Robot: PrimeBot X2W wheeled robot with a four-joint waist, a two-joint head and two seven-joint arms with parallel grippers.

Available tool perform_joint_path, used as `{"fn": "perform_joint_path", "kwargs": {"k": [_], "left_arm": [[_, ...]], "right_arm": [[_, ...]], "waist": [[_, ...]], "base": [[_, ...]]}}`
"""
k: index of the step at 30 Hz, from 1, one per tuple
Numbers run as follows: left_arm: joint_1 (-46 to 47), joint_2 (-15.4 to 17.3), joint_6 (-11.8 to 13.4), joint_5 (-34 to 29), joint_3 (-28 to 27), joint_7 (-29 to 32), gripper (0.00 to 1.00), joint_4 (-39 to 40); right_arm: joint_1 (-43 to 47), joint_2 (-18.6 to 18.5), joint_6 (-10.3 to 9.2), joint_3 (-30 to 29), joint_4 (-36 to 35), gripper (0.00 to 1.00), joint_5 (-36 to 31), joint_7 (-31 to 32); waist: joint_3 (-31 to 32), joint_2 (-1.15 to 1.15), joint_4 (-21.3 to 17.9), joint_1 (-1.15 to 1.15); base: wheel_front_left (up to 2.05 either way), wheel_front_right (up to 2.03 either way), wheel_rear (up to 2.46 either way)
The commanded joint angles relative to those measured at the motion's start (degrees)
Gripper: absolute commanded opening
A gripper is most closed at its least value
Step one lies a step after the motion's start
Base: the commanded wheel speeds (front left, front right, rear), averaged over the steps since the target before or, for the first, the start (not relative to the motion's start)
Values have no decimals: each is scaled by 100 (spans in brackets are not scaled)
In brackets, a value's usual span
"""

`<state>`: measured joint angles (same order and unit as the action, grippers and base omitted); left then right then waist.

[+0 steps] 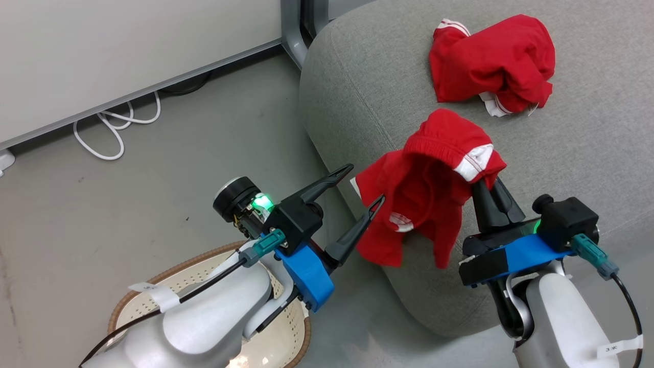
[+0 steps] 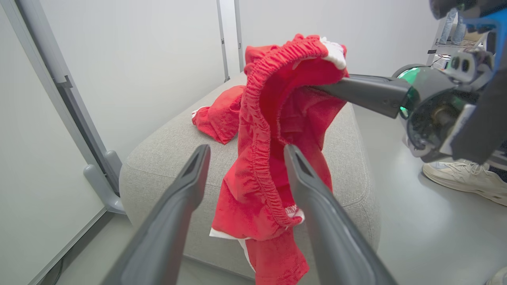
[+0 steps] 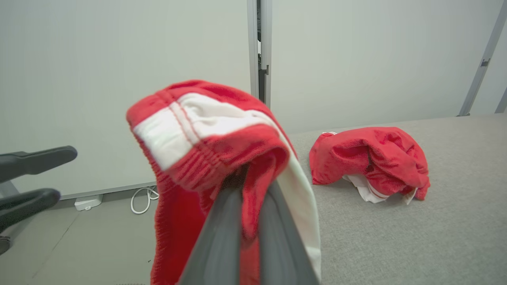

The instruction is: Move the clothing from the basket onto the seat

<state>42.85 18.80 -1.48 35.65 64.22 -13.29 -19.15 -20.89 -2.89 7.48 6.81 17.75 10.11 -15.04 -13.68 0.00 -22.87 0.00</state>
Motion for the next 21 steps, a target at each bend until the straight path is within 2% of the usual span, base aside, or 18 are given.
{"fn": "perform_joint_path", "kwargs": {"k": [1,6,11,15,21], "left_arm": [[-49,2,36,-40,21,-38,100,2],[-18,-21,49,-44,-4,-57,100,8],[104,-14,93,-57,-48,-81,100,55],[251,38,127,-122,-88,-53,100,114],[553,180,150,-258,-115,56,100,264]], "right_arm": [[56,2,3,-45,-75,0,-61,-22],[-56,2,3,-204,-305,0,-66,-22],[-541,-1,3,-448,-513,0,-342,-22],[-1272,-60,2,-821,-669,0,-516,-22],[-2577,-460,2,-1431,-900,0,-527,-22]], "waist": [[22,0,-24,0],[-19,0,73,0],[-232,0,265,0],[-574,0,435,0],[-1325,0,666,0]], "base": [[0,0,0],[0,0,0],[0,0,0],[0,0,0],[0,0,0]]}}
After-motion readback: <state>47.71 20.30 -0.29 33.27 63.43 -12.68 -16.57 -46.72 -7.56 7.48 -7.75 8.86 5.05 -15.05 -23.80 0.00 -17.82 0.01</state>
